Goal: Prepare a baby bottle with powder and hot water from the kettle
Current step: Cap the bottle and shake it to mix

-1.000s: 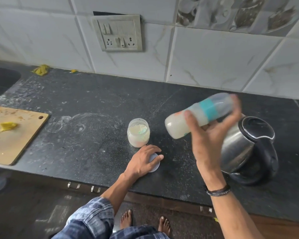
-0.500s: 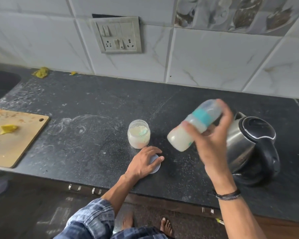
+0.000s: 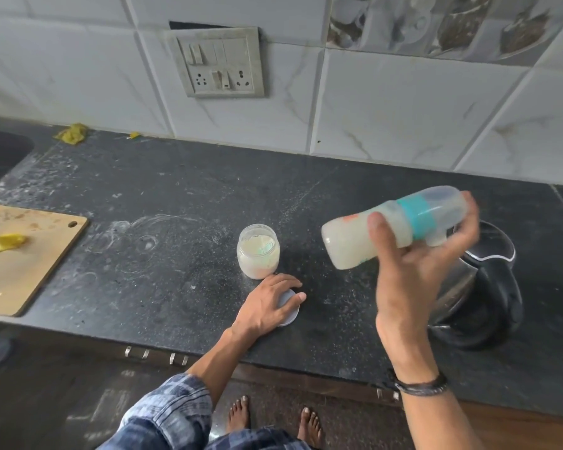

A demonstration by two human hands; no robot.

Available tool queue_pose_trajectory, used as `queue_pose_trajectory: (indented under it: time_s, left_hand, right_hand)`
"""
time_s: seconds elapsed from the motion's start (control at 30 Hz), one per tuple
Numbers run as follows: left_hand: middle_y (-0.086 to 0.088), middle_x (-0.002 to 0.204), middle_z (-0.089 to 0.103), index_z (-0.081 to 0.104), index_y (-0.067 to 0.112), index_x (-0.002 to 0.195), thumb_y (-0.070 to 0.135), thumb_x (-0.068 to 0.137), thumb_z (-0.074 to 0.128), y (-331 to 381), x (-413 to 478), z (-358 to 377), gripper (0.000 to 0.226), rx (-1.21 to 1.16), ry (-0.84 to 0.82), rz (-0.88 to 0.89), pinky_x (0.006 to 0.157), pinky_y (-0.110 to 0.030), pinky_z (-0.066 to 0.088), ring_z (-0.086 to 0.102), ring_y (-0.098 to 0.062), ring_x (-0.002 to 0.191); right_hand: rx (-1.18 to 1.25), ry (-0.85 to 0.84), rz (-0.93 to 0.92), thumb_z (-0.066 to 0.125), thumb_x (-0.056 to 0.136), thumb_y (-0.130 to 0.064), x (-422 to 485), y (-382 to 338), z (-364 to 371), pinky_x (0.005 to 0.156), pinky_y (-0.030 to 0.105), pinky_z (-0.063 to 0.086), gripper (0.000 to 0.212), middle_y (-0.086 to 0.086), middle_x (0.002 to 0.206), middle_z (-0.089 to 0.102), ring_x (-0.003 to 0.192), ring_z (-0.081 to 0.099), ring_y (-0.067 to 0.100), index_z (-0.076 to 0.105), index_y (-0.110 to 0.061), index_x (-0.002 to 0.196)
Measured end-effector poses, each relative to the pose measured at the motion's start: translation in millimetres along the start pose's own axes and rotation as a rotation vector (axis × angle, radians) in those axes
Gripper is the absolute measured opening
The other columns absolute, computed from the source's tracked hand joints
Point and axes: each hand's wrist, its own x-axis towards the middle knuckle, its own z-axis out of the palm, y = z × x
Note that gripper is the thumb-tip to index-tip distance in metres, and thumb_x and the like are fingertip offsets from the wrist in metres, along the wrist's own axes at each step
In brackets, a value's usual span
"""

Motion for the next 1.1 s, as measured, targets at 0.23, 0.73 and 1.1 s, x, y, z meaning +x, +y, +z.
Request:
queue_pose_trajectory:
  time_s: [0.23,0.73,1.1]
  left_hand:
    - [0.015,0.129,0.061,0.067,0.026,0.124,0.061,0.097,0.047,3,-1,-2,0.048,-0.020,-0.034,-0.004,0.097,-0.028,0.045,0.049,-0.001,0.118]
    - [0.013,0.130,0.062,0.067,0.024,0.125,0.060,0.097,0.048,3,-1,-1,0.049,-0.024,-0.017,0.003,0.103,-0.028,0.043,0.050,-0.003,0.121]
    - [0.013,0.128,0.061,0.063,0.030,0.124,0.059,0.098,0.049,-4,1,3,0.041,-0.027,-0.009,0.011,0.097,-0.030,0.046,0.050,-0.003,0.117]
  right_hand:
    - [-0.087,-0.126,0.110,0.092,0.080,-0.025,-12,3,0,0.082,0.030,0.062,0.092,-0.020,0.126,0.066,0.103,0.075,0.017,0.031,-0.035,0.149]
    - [-0.081,-0.027,0.011,0.086,0.084,-0.009,-5,8,11,0.084,0.027,0.060,0.095,-0.005,0.132,0.059,0.103,0.071,0.010,0.022,-0.013,0.153]
    - [-0.150,-0.180,0.117,0.087,0.081,-0.005,-6,8,17,0.083,0.034,0.062,0.091,-0.024,0.120,0.066,0.098,0.074,0.013,0.030,-0.020,0.150]
